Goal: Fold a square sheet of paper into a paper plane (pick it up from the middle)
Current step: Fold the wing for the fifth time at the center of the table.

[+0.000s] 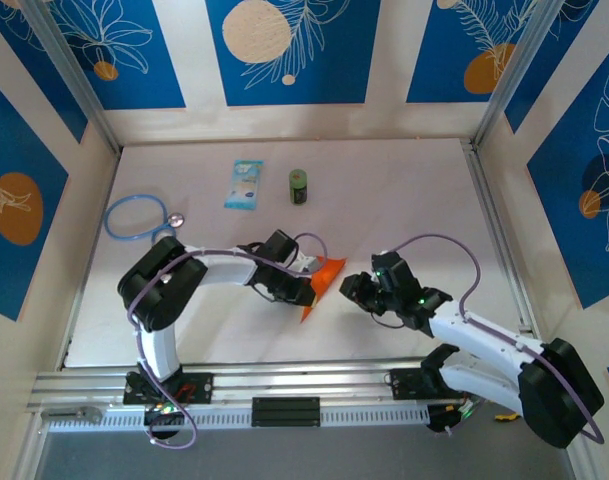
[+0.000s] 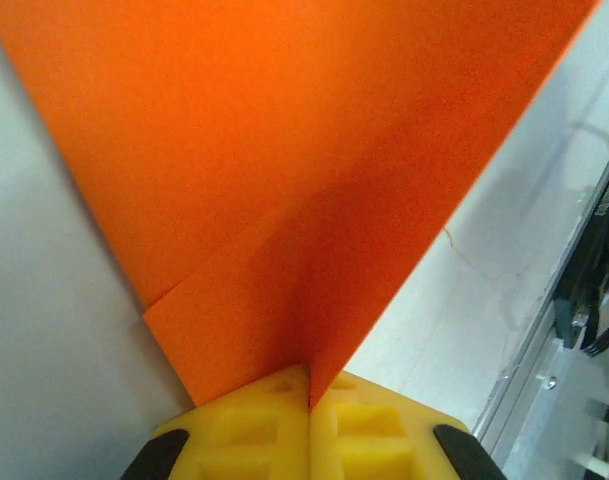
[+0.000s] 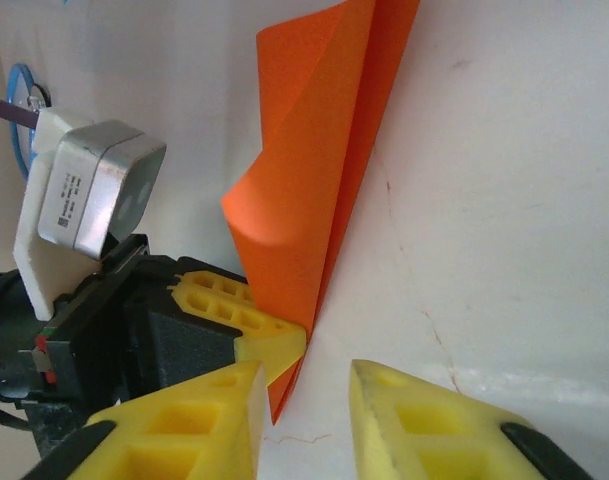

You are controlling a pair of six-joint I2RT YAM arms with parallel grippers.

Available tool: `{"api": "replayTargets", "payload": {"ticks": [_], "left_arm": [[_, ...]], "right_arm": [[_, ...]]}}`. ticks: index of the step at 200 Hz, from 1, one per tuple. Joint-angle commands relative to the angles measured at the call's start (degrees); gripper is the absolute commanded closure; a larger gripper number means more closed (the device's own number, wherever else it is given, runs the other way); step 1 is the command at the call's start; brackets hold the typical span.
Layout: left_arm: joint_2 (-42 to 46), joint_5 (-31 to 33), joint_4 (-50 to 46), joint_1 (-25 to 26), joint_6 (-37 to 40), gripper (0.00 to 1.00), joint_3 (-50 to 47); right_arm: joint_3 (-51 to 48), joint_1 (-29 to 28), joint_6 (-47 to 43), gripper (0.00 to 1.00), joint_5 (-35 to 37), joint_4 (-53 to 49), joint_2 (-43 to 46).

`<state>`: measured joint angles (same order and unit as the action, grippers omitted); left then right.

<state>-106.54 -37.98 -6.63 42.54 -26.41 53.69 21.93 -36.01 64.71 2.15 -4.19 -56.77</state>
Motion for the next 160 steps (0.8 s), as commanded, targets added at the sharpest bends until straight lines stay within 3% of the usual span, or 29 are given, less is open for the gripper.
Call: {"api": "replayTargets", "payload": {"ticks": [1,56,92,124,160], "left_arm": [[-1.4,-4.2,3.2,-1.0,-2.4,1.0,-0.9],[-2.0,-7.0,8.7,-1.9,-5.9,1.0,-3.2],[-2.2,-8.6,12.8,-2.4,-8.5,1.0,-4.6],[-2.2,-9.2,16.0,-2.8,-10.7,1.0,-6.5],[-1.6,-8.9,17.7,-3.5,-11.8,1.0,-8.4]], "right_arm": [[-0.4,-0.3,-2.2,0.75,-2.7,3.1,-2.3],[0.5,-0.4,-4.4,0.83,-4.8,10.8,-9.1],[-0.3,-0.8,-7.5,0.84,-2.0,16.7,-11.5],[2.8,0.2,-10.3,0.85,-6.0,16.1,-14.6],[2.0,2.2,-9.0,0.86,-10.8,22.7,-18.8]]}}
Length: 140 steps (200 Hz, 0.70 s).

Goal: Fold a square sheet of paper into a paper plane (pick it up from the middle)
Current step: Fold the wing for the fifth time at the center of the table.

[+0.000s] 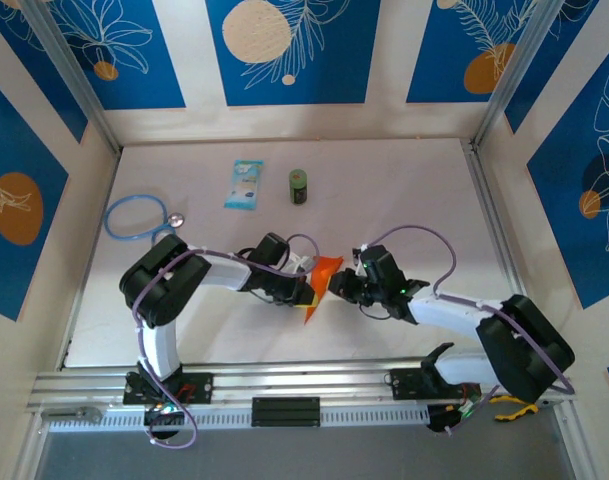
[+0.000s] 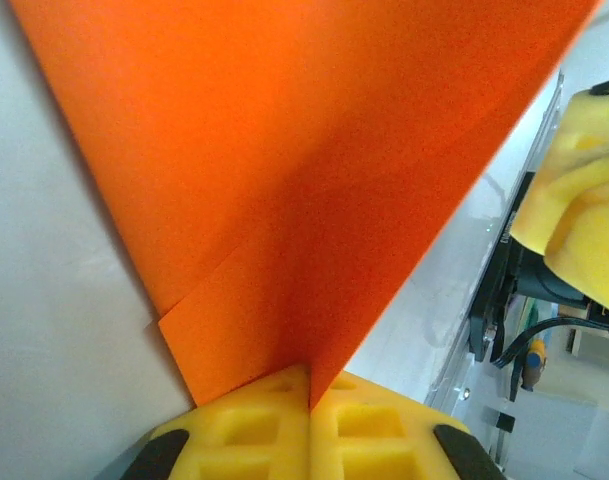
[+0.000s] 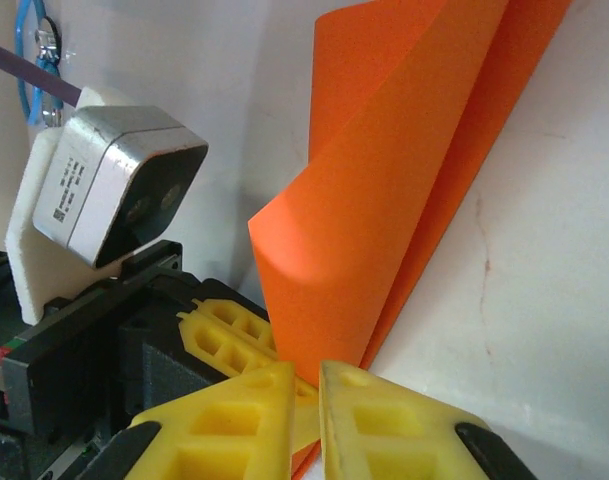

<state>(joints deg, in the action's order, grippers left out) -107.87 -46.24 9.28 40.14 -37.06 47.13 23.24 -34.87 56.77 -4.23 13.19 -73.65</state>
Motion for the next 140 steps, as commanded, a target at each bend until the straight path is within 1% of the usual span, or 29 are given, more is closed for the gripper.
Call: {"api": "replayTargets", "payload": {"ticks": [1,50,102,140], "left_arm": [[-0.2,-0.6,1.9,-1.1,-1.1,1.0,-1.8],[0.4,-0.1,2.7,-1.8,-1.9,1.0,-3.0],[1.9,1.6,2.9,-2.5,-2.2,1.0,-4.6],[4.4,4.4,2.8,-2.5,0.0,1.0,-5.7]], "right_arm": [[0.7,1.1,-1.1,0.86,-4.6,5.4,-2.0],[3.2,1.6,-2.0,0.86,-8.2,7.1,-6.7],[3.8,2.4,-0.7,0.88,-8.6,9.2,-10.5],[3.7,2.7,-0.1,0.88,-8.8,9.5,-10.5]]}}
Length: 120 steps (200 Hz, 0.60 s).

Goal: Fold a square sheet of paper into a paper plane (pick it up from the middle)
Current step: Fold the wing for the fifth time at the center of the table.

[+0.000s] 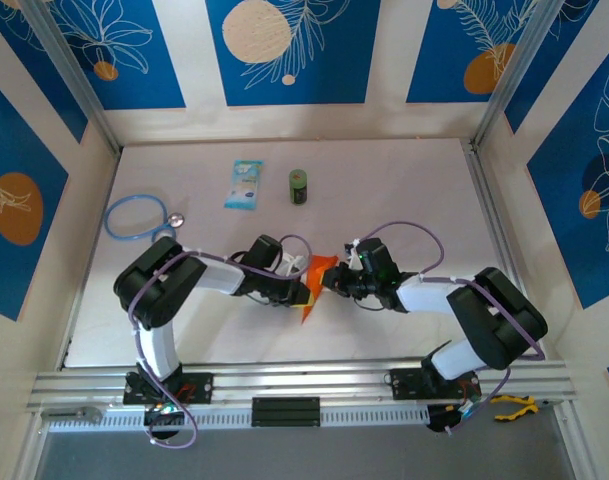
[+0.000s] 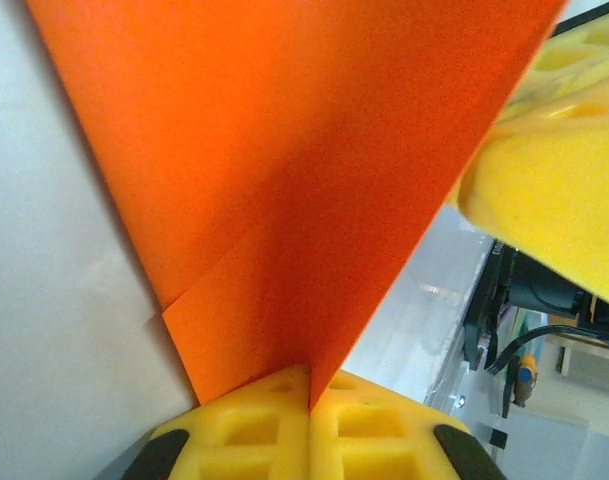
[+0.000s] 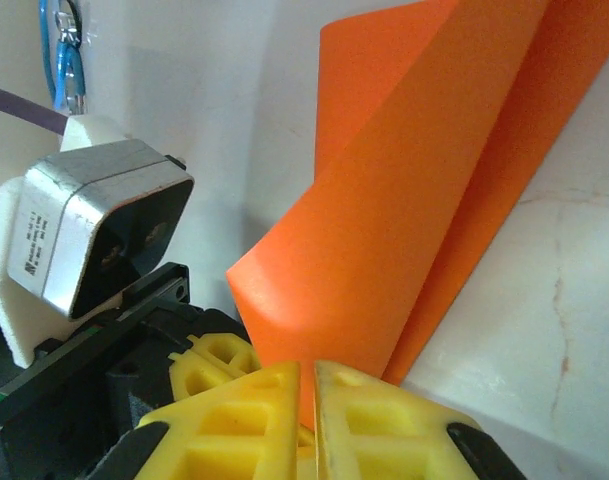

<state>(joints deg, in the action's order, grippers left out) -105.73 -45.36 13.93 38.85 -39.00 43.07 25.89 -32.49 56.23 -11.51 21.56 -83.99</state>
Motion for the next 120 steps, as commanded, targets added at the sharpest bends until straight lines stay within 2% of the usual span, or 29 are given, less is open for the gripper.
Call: {"api": "replayTargets", "payload": {"ticks": [1,45,120], "left_arm": [[2.4,3.7,-1.9,-1.2,2.1,1.0,-1.7],[5.9,7.0,-0.8,-1.2,8.0,1.0,-4.3],[2.2,2.9,-0.5,-1.4,7.7,1.0,-4.0]], "right_arm": [[1.0,0.3,0.4,0.88,-1.5,1.1,-0.1],[0.7,0.1,1.0,0.88,-2.0,1.5,0.1],[3.3,-1.9,-0.7,0.88,-4.4,1.9,-2.0]]}}
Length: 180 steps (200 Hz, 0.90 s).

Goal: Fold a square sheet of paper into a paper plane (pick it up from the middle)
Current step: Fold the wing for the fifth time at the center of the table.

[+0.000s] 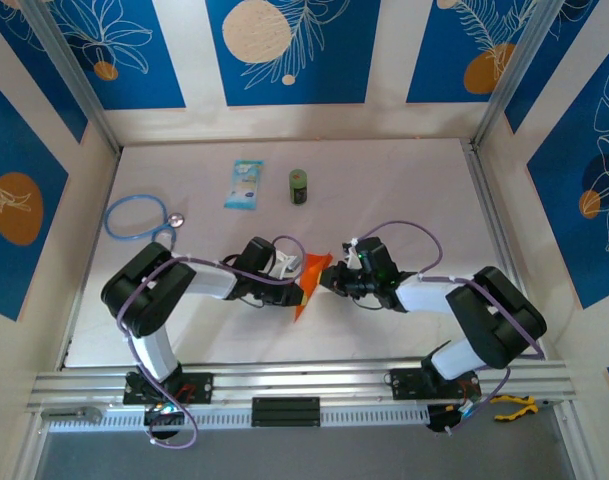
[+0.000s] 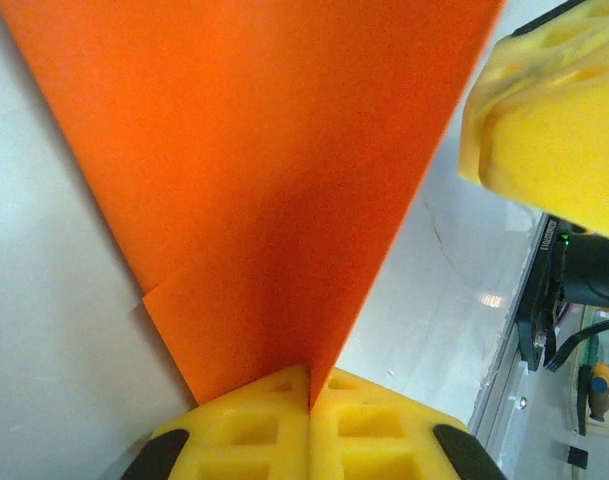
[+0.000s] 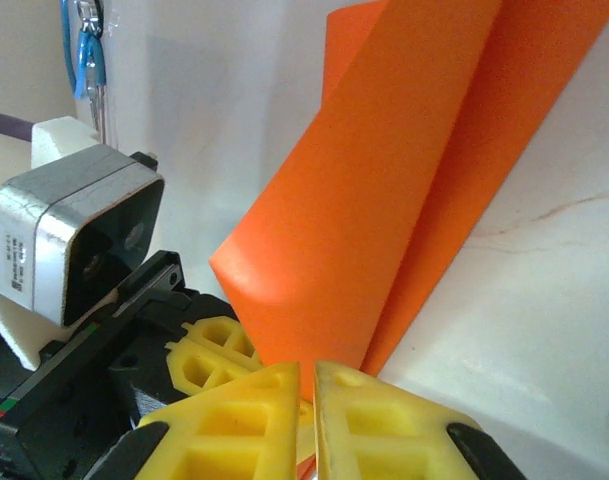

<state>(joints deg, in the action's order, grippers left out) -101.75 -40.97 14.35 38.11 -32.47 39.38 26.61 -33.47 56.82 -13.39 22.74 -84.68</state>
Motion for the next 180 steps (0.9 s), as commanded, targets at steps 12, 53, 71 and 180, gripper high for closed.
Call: {"api": "replayTargets", "payload": {"ticks": [12,53,71,180], "left_arm": [[-1.8,-2.4,-1.1,-0.8,1.3,1.0,-0.3],[-1.6,-6.7,-1.4,-1.4,3.2,1.0,-0.5],[-1.5,-7.6,-0.9,-1.8,3.5,1.0,-0.9],[-4.1,-8.7,-4.8,-2.9,3.2,1.0,0.8]], "right_arm": [[3.3,-1.2,-1.6,0.88,-3.0,0.7,-2.2],[4.8,-1.6,-1.7,0.89,-3.3,1.1,-4.5],[5.0,-1.7,-1.8,0.89,-3.1,0.9,-5.0],[7.3,-3.6,-3.8,0.89,-4.4,-0.3,-7.3]]}}
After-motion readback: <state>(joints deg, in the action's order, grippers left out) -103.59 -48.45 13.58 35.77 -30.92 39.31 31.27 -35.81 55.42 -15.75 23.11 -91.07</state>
